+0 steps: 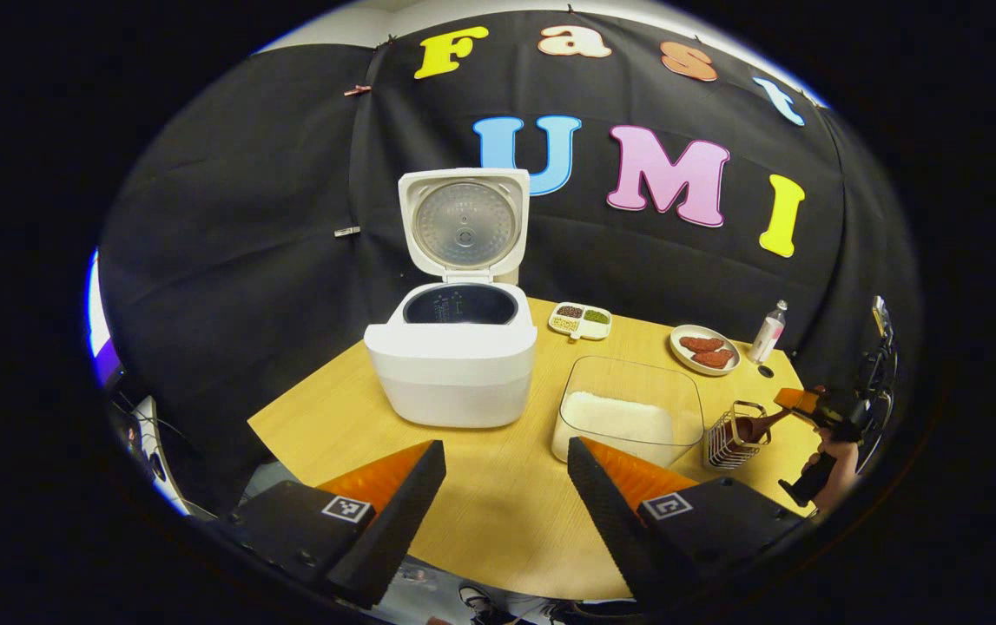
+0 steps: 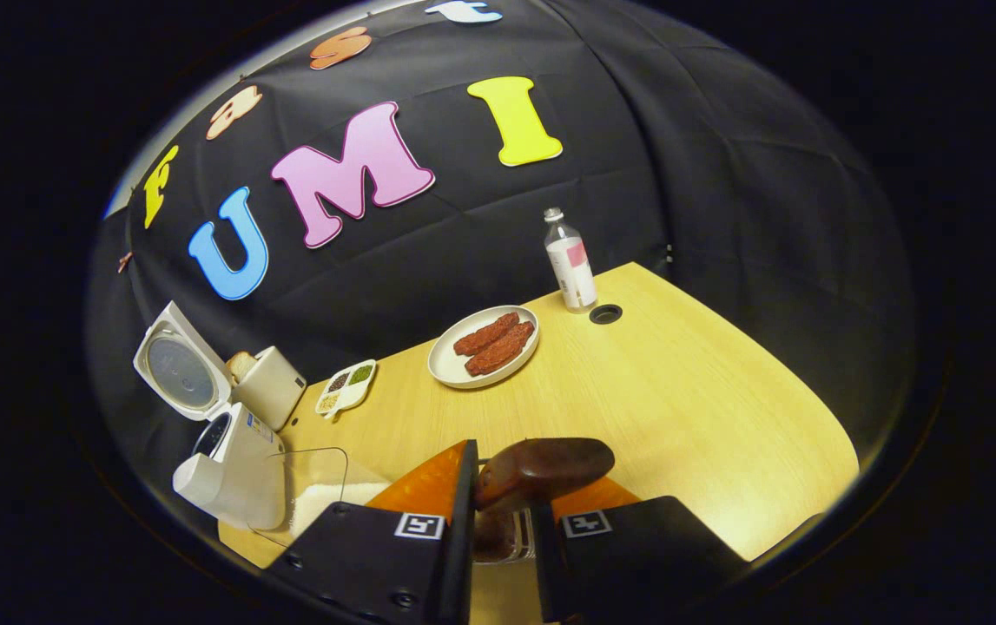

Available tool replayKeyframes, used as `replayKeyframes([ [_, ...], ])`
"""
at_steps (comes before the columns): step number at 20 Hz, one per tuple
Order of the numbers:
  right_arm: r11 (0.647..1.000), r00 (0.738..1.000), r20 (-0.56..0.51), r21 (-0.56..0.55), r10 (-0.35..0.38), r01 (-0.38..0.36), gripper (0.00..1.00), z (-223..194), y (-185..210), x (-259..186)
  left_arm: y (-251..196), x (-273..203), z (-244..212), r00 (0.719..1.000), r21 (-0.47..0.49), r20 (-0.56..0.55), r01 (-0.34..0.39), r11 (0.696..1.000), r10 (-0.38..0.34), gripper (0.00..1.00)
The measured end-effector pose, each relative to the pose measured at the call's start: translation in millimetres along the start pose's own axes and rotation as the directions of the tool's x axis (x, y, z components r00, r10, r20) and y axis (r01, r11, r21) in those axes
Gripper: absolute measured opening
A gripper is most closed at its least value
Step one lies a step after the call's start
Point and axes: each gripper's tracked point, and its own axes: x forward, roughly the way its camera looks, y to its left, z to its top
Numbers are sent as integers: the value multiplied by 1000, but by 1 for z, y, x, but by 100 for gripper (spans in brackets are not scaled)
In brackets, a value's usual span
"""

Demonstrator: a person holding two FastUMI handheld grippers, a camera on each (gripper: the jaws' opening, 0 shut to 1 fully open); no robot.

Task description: Close the left gripper, press the button to open the rice cooker; take a wooden spoon from the chopstick holder with the right hand, scoop a spoonful of rice and pour it into the rice cooker, then put the wooden spoon back into the chopstick holder.

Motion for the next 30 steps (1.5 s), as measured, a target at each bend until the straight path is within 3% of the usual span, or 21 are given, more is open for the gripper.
replayKeyframes([
  [3,999,998,-41,1,-42,42,28,2,6,-1,13,4,-10,1000,-18,-22,19,1000,-19,98],
  [8,997,997,45,-49,-58,60,23,44,35,-19,39,12,-8,997,-89,11,71,994,-70,98],
  [9,996,997,61,-60,-55,59,19,54,43,-24,46,15,-8,997,-97,16,79,992,-78,96],
  [10,996,996,70,-73,-49,54,23,61,53,-29,55,19,-11,997,-103,18,80,991,-79,96],
  [16,990,986,160,-141,36,-14,23,97,131,-52,90,34,-15,994,-148,31,108,983,-105,95],
  [19,982,984,152,-181,90,-62,23,78,171,-47,102,41,-11,991,-136,31,135,981,-132,95],
  [20,978,985,139,-195,103,-74,18,66,180,-43,106,44,-10,990,-127,32,140,982,-137,96],
  [21,974,986,124,-208,113,-86,23,54,188,-38,109,46,-8,989,-121,33,144,982,-141,95],
  [23,968,987,99,-227,129,-104,19,28,200,-26,116,50,-10,989,-119,26,149,982,-147,95],
  [24,965,987,92,-238,131,-106,23,17,202,-21,118,51,-13,988,-124,20,152,980,-151,96],
  [27,958,989,87,-273,121,-93,23,-13,199,-1,119,51,-30,983,-157,-4,183,971,-186,96],
  [30,949,993,105,-315,60,-24,23,-36,179,19,121,53,-52,979,-135,-48,191,972,-199,96],
])
